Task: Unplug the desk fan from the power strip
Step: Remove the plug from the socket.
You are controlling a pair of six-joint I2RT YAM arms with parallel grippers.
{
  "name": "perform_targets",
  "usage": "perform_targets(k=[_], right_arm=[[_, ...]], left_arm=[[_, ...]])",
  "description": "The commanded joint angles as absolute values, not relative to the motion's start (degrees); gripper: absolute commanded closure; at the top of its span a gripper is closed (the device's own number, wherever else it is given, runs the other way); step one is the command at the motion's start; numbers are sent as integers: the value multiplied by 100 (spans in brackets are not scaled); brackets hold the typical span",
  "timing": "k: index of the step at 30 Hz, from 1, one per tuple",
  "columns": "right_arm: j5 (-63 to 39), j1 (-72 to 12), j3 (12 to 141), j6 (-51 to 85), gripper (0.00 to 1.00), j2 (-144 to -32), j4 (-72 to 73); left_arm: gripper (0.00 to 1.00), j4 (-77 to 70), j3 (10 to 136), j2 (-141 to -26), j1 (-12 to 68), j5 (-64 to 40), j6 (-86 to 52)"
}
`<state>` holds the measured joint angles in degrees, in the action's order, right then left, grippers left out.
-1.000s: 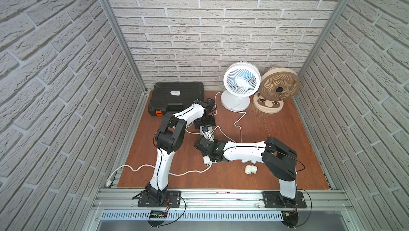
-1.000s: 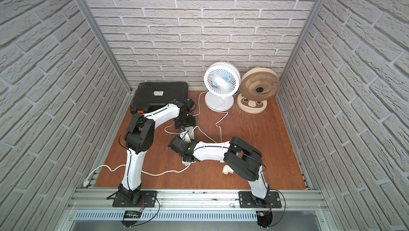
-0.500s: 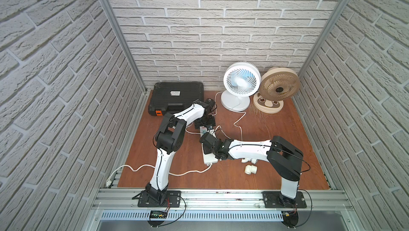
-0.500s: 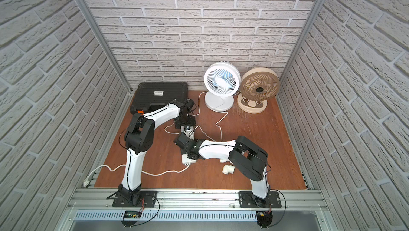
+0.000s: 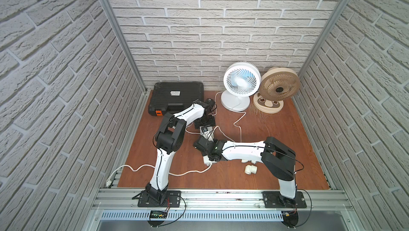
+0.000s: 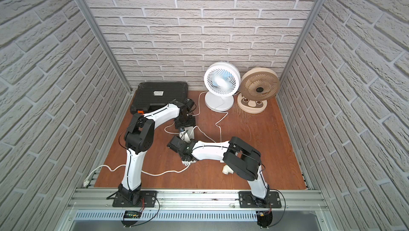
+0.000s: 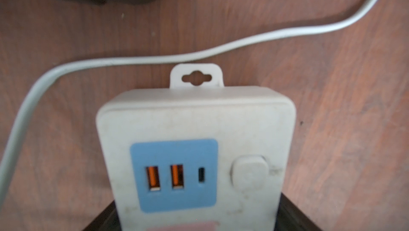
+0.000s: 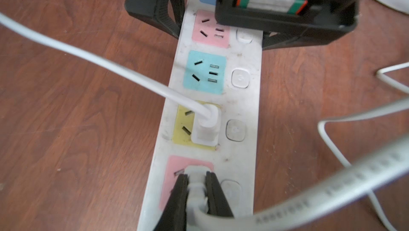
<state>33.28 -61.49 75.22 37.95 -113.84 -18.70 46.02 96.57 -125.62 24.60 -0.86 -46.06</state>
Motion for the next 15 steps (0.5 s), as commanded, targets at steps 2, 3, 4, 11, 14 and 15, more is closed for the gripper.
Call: perform_targets(k=[2,3,4,11,14,15], right_arm=[[3693,-6372,7739,3408,97,-11451,-2117],[3685,-6372,7728,3410,97,-11448,-2106],[3671,-6372,7722,3409,97,-11443,-2095],[3349,-6290,7476,3557,97,-11373,-1831],[2898,-6119,7221,3782,98,-11127,-1580],[2734,-6049,7125,3871,97,-11074,-1479]], left_arm=[[100,4445,9272,-13140,2481,-349,-4570],[100,4440,9267,-13140,2483,-351,-4570],[100,4439,9272,-13137,2485,-344,-4570],[100,4446,9276,-13127,2479,-349,-4553],[100,4460,9282,-13114,2486,-342,-4546],[100,4456,9291,-13120,2483,-340,-4544]])
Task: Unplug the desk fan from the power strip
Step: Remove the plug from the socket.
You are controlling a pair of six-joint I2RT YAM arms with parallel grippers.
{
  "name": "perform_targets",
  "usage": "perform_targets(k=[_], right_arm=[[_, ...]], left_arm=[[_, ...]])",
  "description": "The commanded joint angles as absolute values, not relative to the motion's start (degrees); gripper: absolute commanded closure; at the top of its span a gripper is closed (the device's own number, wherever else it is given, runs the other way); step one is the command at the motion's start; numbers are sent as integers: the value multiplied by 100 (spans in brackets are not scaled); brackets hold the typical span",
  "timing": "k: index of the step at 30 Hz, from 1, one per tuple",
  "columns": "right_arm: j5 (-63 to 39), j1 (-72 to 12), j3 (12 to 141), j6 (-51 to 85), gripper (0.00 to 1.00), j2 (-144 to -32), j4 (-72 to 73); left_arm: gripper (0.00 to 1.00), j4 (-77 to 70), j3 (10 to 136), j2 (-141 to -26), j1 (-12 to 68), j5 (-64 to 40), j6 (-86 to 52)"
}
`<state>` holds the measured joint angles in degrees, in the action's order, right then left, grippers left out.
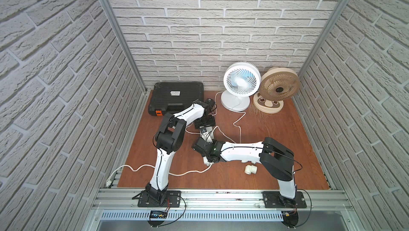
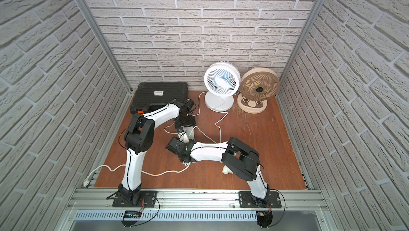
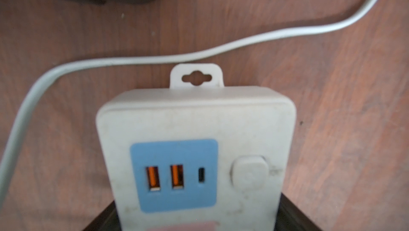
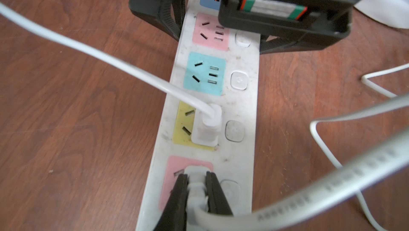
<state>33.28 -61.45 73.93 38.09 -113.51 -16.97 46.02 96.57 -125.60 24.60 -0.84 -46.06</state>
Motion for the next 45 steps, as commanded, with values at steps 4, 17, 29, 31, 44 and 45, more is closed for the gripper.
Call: perform_targets(k=[4,17,29,31,44,45], right_arm=[[2198,-5814,6793,4176,97,-10923,-1154],[1971,-5678,6769,4276,97,-10863,-1181],[3190,-6153,7626,3724,97,-11224,-2181],[3209,-6169,7646,3705,97,-11249,-2175],[2735,-6008,7153,4058,97,-11000,-1687],[2628,-5966,7071,4117,97,-10962,-1595]], left_arm=[[100,4465,9293,-13104,2483,-336,-4544],[100,4510,9349,-13104,2473,-342,-4520],[100,4492,9325,-13101,2476,-349,-4525],[100,4480,9323,-13100,2483,-349,-4526],[100,4431,9247,-13062,2477,-356,-4526],[100,4427,9236,-13059,2478,-358,-4526]])
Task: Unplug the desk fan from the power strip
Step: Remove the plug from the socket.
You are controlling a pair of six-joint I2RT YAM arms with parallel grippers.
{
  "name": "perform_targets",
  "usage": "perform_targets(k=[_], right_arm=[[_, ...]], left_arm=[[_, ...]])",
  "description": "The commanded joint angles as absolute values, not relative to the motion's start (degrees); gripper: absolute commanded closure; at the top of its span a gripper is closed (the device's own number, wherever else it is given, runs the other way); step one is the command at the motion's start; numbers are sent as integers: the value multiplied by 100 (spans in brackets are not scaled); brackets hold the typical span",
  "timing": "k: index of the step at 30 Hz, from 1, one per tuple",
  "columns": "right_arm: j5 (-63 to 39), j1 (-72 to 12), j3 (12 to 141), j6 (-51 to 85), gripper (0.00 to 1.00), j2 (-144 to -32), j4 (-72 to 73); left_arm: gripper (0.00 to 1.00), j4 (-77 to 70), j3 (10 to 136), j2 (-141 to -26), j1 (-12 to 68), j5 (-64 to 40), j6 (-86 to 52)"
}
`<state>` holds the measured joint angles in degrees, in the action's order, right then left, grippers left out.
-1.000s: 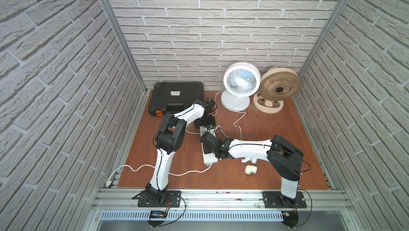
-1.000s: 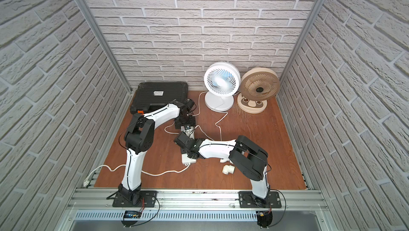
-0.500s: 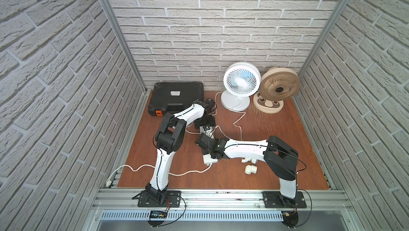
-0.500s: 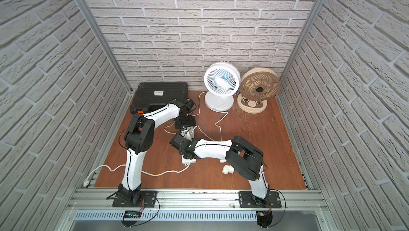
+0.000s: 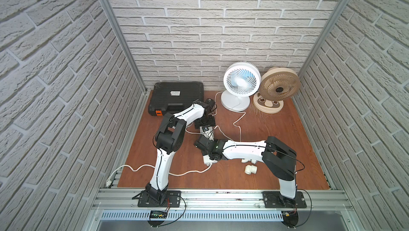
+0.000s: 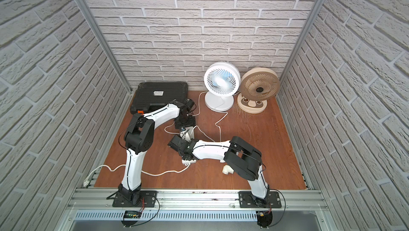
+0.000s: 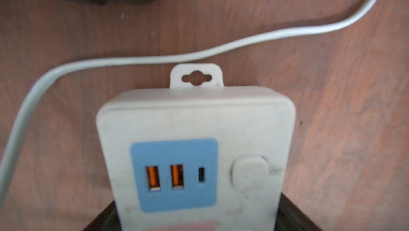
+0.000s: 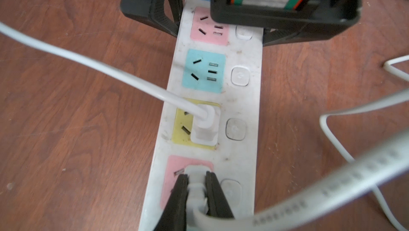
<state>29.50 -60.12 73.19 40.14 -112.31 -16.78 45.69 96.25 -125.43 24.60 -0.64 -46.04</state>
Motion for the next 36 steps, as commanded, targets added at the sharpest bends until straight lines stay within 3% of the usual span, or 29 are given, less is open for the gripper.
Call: perform_targets(k=[1,6,13,36], right_arm=[[2491,-5908,6992,4193,97,-10922,-1520],[1718,-5597,6577,4620,97,-10780,-1030],[1675,-5573,6578,4661,97,-10806,-1028],[3252,-6127,7734,3982,97,-11265,-2434]], left_arm=[[100,4422,9233,-13050,2472,-360,-4526],[100,4404,9223,-13044,2473,-377,-4526],[100,4403,9226,-13068,2474,-382,-4535],[100,4395,9245,-13087,2472,-393,-4535]])
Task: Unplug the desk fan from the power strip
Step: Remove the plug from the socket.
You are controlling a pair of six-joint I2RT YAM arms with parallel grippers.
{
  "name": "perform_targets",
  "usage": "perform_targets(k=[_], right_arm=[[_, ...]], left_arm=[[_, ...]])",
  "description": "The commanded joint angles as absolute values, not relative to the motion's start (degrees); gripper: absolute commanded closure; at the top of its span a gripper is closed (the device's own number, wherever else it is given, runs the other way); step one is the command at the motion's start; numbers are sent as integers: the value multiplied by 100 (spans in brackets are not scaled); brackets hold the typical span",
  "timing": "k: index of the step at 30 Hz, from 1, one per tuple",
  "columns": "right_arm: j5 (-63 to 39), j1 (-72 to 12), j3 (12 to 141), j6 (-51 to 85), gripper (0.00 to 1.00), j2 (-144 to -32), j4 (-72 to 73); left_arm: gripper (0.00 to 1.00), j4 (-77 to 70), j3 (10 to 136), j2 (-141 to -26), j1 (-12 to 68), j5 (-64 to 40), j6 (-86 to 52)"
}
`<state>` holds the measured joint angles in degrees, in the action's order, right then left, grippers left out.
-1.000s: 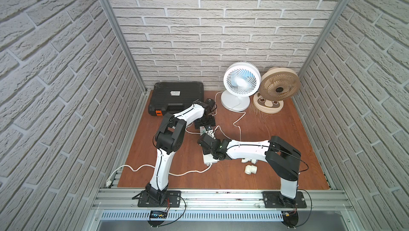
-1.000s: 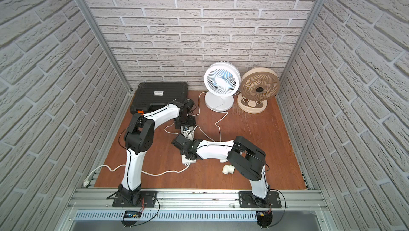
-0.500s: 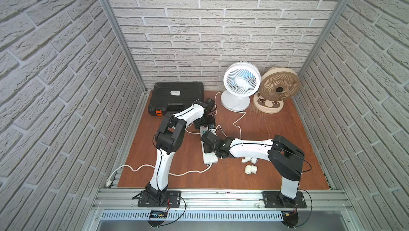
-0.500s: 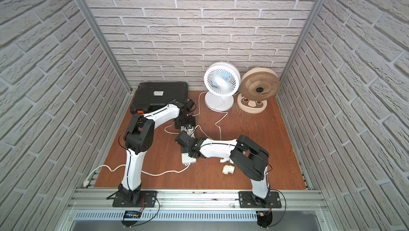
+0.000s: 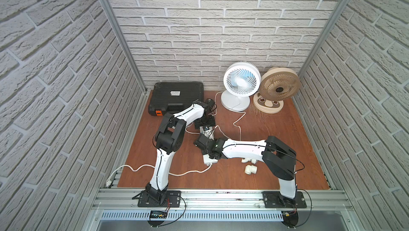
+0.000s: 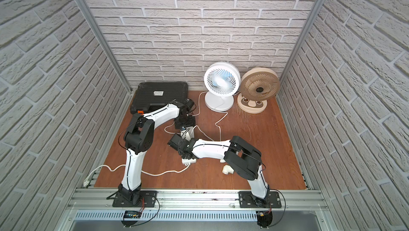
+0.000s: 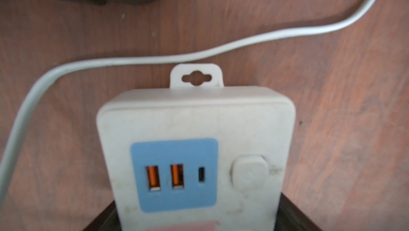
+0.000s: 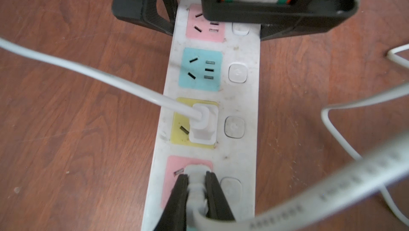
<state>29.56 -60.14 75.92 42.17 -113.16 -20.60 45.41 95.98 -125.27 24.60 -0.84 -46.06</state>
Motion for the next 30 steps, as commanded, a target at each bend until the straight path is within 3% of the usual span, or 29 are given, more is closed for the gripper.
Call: perform_targets(k=[1,10,21,30], right_arm=[[3256,-6126,7743,3973,97,-11267,-2442],[2994,-6089,7571,4041,97,-11188,-2203],[1919,-5663,6970,4535,97,-10928,-1523],[1889,-5642,6982,4516,97,-10932,-1519]], left_arm=[[100,4402,9242,-13085,2476,-395,-4527],[100,4430,9269,-13073,2465,-393,-4518],[100,4439,9299,-13046,2467,-402,-4496],[100,4419,9246,-13011,2468,-411,-4496]])
